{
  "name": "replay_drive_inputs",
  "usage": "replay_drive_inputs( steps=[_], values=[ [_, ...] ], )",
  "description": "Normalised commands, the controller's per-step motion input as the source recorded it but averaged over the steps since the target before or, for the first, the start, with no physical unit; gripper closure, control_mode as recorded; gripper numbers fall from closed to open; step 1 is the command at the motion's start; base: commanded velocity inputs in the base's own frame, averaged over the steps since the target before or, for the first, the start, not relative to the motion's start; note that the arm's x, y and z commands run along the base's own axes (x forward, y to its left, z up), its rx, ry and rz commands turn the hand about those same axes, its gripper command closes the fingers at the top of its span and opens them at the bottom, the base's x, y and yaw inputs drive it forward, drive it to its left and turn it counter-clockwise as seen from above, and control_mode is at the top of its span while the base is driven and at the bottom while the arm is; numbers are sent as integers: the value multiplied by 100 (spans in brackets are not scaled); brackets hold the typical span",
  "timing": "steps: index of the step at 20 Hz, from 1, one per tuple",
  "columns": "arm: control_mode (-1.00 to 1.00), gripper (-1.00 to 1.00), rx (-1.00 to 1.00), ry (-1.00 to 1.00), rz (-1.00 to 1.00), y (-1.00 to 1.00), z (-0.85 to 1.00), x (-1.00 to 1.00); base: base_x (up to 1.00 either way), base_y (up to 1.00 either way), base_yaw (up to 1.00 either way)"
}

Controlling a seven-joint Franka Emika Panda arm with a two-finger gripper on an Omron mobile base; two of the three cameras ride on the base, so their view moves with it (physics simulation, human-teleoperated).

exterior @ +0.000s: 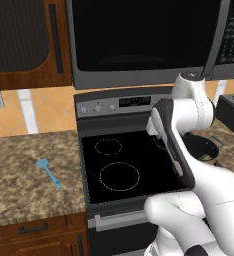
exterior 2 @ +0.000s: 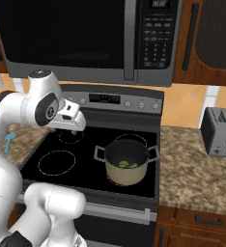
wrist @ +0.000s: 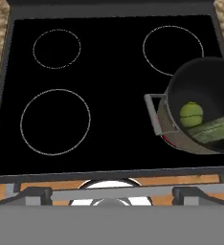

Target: Put the lime and cucumber in the pot. Retrieve the spatula and lightly stir the vegetables in the pot.

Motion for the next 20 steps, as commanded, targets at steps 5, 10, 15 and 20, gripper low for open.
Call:
replay_drive_inputs(
  steps=[5, 10, 15, 20],
  values=[
    [-100, -100, -6, 1, 18, 100, -6, 0, 0, 0, 0],
    [-100, -100, -8, 0, 12, 100, -15, -1, 0, 0, 0],
    [-100, -100, -9, 0, 12, 100, -29, 0, 0, 0, 0],
    [-100, -100, -2, -2, 7, 100, -27, -9, 0, 0, 0]
  ],
)
